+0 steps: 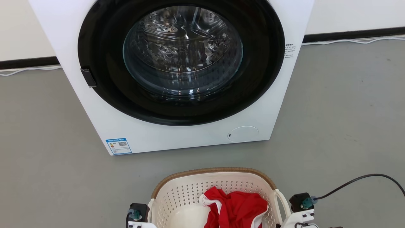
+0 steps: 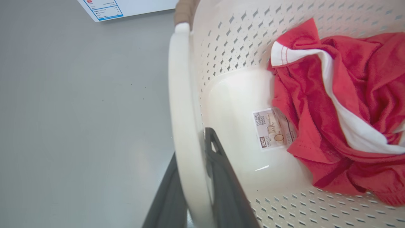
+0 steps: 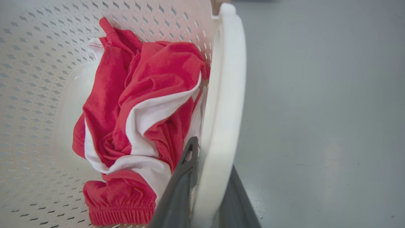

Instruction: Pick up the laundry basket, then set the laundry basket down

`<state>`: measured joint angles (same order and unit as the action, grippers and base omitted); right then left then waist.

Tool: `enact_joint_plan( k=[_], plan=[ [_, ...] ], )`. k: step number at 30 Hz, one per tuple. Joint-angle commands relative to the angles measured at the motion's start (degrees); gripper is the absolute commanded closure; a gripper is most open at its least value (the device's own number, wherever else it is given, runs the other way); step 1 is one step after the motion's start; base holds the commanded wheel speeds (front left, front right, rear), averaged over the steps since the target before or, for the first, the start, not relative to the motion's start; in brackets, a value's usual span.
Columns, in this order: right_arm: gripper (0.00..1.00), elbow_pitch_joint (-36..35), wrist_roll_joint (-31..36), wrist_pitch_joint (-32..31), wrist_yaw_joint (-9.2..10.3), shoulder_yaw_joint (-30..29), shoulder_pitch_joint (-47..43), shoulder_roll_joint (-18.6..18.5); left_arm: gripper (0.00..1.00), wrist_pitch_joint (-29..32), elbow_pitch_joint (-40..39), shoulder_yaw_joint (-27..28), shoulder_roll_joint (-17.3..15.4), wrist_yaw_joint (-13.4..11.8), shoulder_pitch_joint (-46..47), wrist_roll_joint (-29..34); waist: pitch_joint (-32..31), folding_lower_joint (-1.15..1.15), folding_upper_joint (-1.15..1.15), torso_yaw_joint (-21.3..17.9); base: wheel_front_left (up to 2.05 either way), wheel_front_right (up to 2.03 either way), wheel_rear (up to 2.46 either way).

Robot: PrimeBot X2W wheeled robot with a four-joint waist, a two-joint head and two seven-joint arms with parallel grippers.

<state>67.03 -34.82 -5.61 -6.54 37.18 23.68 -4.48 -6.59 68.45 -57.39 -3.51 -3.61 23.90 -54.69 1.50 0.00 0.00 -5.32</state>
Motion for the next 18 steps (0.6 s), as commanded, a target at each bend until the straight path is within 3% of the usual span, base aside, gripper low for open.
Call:
enact_joint_plan(
  k=[1, 18],
  plan=[
    [1.0, -1.6, 0.0, 0.5, -0.95, 1.5, 0.5, 1.6, 1.0, -1.1, -1.1, 0.4, 0.6, 0.5, 2.0, -0.2, 0.1, 0.0, 0.0, -0.1, 0.0, 0.0, 0.0],
    [1.0, -1.3, -0.7, 1.0, -0.95, 1.7, 1.7, 1.6, 1.0, -2.0, 0.3, -1.3, 0.6, 1.1, 3.7, -1.6, 1.6, 0.0, 0.0, 0.2, 0.0, 0.0, 0.0]
  ],
)
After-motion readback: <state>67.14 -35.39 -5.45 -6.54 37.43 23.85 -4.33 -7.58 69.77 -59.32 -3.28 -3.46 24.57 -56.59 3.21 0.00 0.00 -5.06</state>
